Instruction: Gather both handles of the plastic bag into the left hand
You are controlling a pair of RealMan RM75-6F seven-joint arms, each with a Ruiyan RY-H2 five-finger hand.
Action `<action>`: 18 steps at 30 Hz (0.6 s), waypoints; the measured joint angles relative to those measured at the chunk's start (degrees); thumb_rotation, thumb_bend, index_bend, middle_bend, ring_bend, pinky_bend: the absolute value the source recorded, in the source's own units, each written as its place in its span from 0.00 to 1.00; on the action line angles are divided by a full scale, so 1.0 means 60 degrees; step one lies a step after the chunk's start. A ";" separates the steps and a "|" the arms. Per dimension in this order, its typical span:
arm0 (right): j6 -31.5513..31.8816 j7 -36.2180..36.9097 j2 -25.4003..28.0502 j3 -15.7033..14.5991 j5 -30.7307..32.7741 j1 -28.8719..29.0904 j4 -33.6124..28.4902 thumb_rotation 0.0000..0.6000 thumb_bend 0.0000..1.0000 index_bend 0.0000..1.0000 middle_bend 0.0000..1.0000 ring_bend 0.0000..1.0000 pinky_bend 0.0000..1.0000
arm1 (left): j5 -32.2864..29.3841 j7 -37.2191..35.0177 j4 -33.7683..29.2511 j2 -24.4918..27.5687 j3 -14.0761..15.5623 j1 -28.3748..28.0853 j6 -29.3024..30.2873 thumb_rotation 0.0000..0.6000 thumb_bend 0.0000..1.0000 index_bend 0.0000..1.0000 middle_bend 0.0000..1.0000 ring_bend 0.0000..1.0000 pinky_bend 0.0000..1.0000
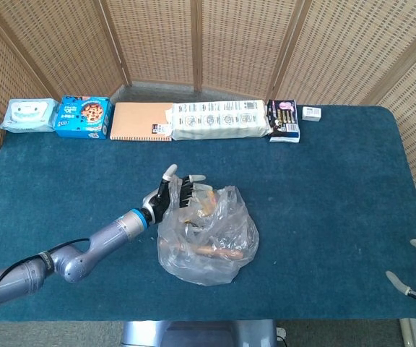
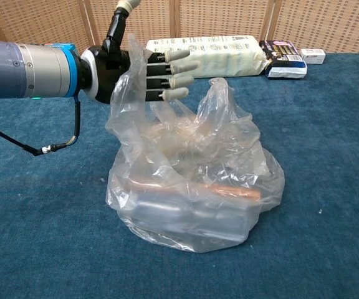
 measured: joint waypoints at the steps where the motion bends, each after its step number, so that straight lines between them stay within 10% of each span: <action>1: -0.0011 0.0005 0.0000 0.0000 0.0002 0.0001 0.0004 0.42 0.20 0.32 0.38 0.37 0.31 | 0.0163 -0.0175 -0.0045 -0.0042 -0.0105 0.0087 0.0036 0.00 0.06 0.22 0.30 0.34 0.43; 9: -0.0289 0.0042 -0.0013 0.0036 -0.0025 0.0198 0.0003 0.45 0.20 0.32 0.38 0.37 0.31 | 0.2149 -0.1797 -0.0365 0.0046 -0.0323 0.0562 0.0805 0.00 0.07 0.31 0.32 0.39 0.46; 18: -0.0833 0.0240 -0.0189 0.0224 -0.0131 0.0777 0.0042 0.55 0.20 0.32 0.38 0.37 0.31 | 0.4376 -0.4451 -0.0426 0.0924 0.0691 0.0675 0.3493 0.00 0.07 0.34 0.38 0.42 0.49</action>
